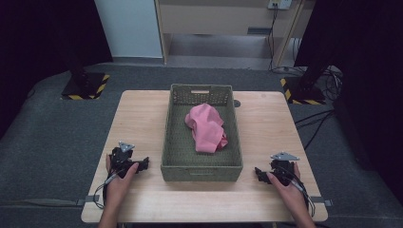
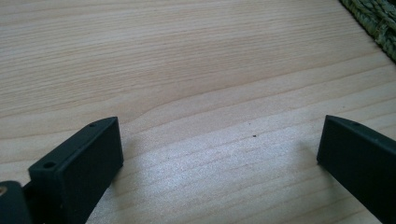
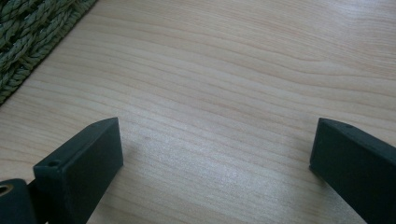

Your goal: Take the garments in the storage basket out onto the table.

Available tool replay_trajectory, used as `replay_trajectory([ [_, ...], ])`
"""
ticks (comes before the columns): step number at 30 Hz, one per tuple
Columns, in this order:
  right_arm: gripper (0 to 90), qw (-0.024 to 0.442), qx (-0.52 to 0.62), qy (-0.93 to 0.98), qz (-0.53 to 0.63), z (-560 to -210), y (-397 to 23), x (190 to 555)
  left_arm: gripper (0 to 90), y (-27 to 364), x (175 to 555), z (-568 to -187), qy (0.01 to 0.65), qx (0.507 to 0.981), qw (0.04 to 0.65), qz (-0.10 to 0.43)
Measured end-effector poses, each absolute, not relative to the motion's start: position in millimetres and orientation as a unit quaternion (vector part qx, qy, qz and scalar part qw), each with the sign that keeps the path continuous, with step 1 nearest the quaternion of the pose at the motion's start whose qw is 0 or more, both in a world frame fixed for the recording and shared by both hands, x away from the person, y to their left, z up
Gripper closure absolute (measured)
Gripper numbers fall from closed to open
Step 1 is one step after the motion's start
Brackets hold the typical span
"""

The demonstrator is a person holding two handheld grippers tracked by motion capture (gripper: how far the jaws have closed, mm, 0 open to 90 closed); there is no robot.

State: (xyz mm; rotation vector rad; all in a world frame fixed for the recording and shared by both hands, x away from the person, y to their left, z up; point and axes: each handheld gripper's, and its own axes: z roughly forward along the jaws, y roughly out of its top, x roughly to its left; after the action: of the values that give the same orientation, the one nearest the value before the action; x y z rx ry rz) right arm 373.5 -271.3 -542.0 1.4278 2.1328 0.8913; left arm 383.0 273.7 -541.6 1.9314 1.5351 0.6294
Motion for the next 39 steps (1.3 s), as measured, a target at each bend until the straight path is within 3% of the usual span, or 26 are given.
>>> replay_trajectory([
  [20,4.2,0.209,0.498,0.767,0.346,-523,-269,367,0.0,274,383,-542,0.576,0.725,0.293,0.236],
  [39,4.0,0.226,0.488,0.763,0.358,-481,-272,361,0.0,274,383,-542,0.576,0.725,0.293,0.236],
])
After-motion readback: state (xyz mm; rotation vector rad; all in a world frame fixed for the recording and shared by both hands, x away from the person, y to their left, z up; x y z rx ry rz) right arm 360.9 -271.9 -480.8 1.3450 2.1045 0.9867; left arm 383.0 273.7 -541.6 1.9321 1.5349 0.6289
